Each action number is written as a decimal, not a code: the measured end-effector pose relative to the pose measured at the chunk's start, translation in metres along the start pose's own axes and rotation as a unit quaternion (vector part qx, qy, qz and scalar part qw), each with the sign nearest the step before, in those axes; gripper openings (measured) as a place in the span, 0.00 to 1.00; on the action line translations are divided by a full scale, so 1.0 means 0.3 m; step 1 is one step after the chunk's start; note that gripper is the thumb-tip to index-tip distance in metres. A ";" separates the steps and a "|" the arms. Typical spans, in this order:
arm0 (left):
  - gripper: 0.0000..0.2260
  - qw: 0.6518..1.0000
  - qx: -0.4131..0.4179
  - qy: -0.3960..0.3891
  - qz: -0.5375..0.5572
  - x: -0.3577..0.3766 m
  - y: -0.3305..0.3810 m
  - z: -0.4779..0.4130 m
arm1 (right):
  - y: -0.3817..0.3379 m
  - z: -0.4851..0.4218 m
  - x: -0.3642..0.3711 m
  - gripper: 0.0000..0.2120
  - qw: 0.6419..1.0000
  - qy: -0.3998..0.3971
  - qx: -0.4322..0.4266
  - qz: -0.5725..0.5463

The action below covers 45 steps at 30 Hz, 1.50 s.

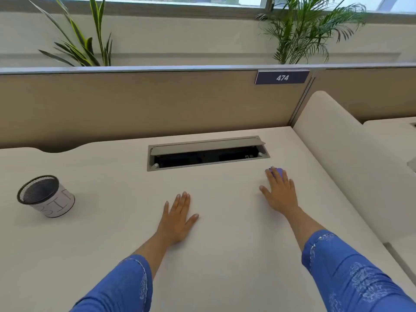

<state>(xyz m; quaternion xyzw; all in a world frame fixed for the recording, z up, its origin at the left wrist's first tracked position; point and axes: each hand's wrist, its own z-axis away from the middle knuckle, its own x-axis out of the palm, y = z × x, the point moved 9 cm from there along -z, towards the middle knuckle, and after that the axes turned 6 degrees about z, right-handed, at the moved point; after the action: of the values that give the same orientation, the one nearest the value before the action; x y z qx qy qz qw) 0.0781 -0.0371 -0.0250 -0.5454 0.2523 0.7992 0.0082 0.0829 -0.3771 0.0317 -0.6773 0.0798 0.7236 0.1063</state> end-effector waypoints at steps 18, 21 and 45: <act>0.29 0.997 0.010 0.067 0.026 0.002 -0.021 0.002 | 0.052 -0.142 0.021 0.22 0.994 -0.025 0.085 -0.071; 0.27 0.997 -0.002 0.067 0.039 0.002 -0.022 0.003 | 0.047 -0.129 0.001 0.16 0.991 -0.020 0.102 -0.091; 0.31 0.914 -0.041 0.117 0.385 -0.177 0.075 0.306 | -0.542 0.274 -0.174 0.24 0.528 -0.246 0.040 -0.812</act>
<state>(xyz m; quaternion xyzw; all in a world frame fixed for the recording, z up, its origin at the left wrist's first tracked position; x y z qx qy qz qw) 0.0134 -0.0051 0.0559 -0.4956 0.4087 0.6805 -0.3526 0.0495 -0.2012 0.0943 -0.2406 -0.5048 0.4591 0.6903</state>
